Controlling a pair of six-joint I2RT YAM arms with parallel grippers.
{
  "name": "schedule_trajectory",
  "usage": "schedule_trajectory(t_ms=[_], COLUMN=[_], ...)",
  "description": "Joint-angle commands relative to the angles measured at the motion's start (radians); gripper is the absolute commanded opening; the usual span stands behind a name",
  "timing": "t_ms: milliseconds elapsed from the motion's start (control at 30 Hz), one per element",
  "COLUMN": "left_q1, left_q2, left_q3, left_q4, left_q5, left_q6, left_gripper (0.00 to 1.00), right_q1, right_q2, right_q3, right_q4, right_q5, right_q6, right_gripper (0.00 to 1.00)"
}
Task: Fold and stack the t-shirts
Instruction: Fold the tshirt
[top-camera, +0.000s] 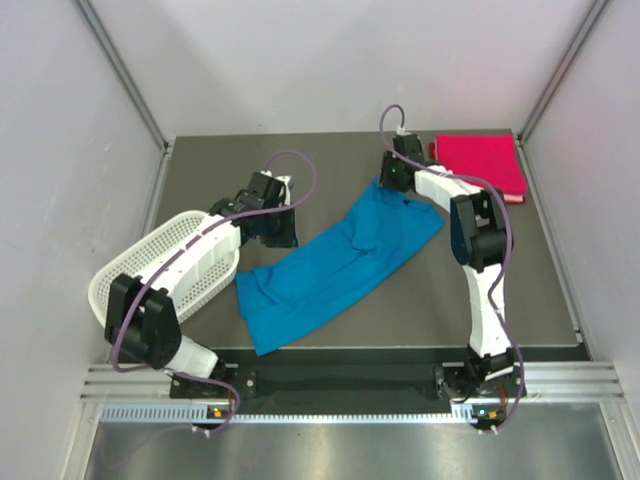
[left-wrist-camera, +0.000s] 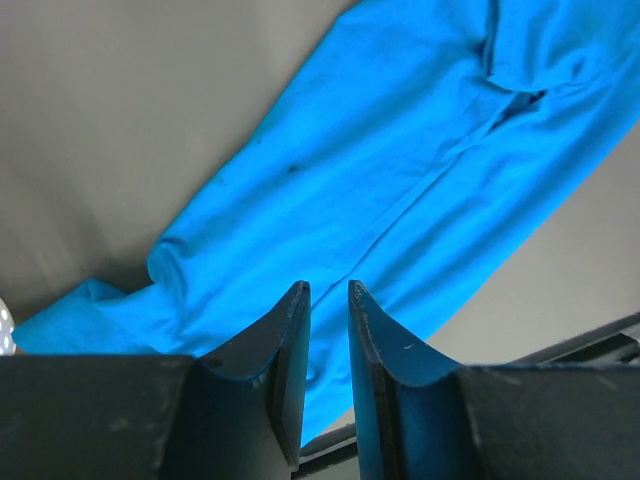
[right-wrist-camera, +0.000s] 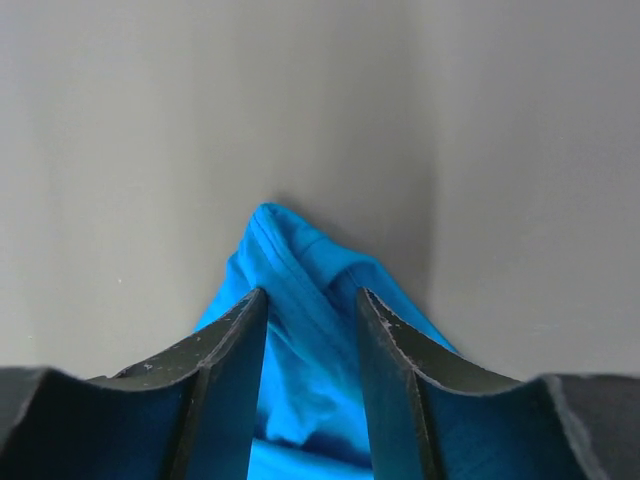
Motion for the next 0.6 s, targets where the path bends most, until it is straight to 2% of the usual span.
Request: schedule_trajectory(t_ms=[0, 100, 133, 233, 400, 567], left_q1=[0.007, 0.007, 0.007, 0.007, 0.007, 0.007], left_q2=[0.007, 0.019, 0.026, 0.044, 0.076, 0.125], left_q3=[0.001, 0.003, 0.005, 0.009, 0.027, 0.095], left_q4=[0.040, 0.041, 0.041, 0.043, 0.052, 0.035], left_q5=[-0.029, -0.037, -0.039, -0.043, -0.045, -0.048], left_q6=[0.014, 0.017, 0.017, 0.020, 0.025, 0.028], left_gripper=[0.27, 0.27, 0.26, 0.26, 0.26, 0.26], right_q1=[0.016, 0.019, 0.019, 0.021, 0.016, 0.017], right_q2=[0.035, 0.052, 0.055, 0.060, 0.100, 0.175], right_q3=[0.053, 0.062, 0.062, 0.063, 0.126, 0.238], right_q4=[0.022, 0.039, 0.054, 0.103, 0.136, 0.151], right_q5=[-0.001, -0.003, -0.001, -0.029, -0.030, -0.032], right_q6=[0.031, 0.028, 0.022, -0.017, -0.046, -0.054], right_gripper=[0.40, 0.27, 0.17, 0.07, 0.00, 0.00])
